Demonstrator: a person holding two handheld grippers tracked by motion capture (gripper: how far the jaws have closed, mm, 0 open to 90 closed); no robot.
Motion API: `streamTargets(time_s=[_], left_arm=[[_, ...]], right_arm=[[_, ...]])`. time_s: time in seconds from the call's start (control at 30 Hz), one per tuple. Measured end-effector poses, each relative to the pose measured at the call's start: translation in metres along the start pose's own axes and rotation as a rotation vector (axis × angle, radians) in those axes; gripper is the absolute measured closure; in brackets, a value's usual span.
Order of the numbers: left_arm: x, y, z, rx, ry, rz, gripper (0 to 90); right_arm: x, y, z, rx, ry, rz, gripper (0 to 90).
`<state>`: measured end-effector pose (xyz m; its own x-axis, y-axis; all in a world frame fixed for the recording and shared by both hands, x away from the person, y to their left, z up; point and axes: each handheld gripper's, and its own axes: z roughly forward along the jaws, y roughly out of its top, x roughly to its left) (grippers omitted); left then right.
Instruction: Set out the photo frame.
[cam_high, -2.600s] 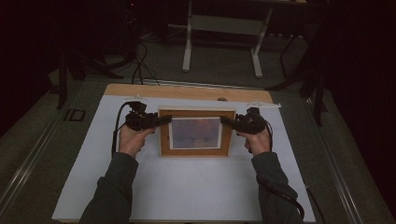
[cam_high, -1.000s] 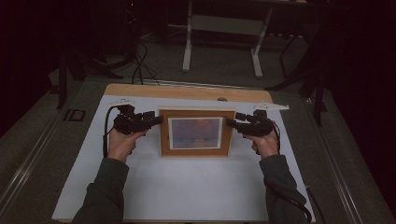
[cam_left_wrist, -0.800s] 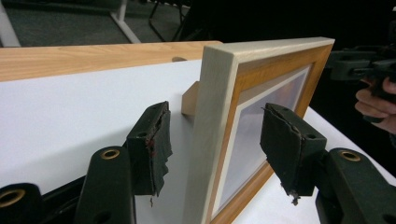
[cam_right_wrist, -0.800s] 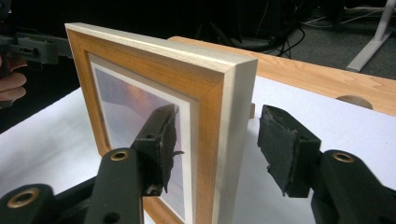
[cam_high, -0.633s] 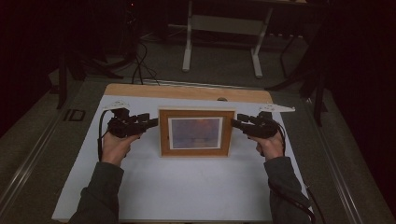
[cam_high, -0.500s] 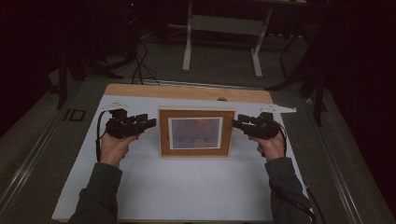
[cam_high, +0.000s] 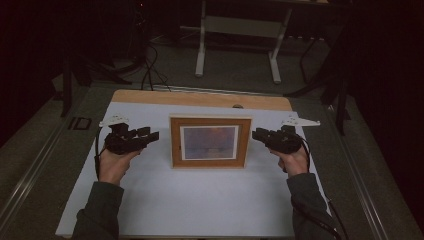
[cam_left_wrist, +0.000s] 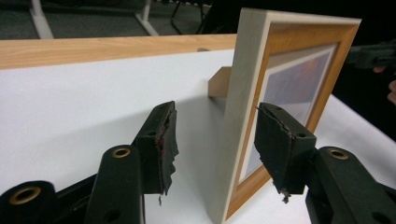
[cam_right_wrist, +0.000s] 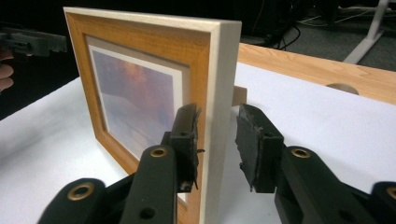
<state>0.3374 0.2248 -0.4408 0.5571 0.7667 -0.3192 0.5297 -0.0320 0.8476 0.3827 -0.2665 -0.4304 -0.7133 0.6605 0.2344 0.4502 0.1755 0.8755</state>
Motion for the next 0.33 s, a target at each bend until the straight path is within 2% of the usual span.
streamTargets(time_s=[0.2,0.3,0.33], left_arm=[[0.000,-0.011,-0.002,0.018,0.041,0.019,49.4],[0.002,-0.018,-0.001,0.038,0.075,0.026,49.3],[0.002,-0.018,-0.001,0.038,0.075,0.026,49.3]], right_arm=[[-0.003,-0.008,0.000,0.010,-0.015,0.011,72.0],[-0.004,-0.013,0.001,0.030,-0.030,0.008,73.6],[-0.004,-0.015,0.002,0.038,-0.037,0.003,74.2]])
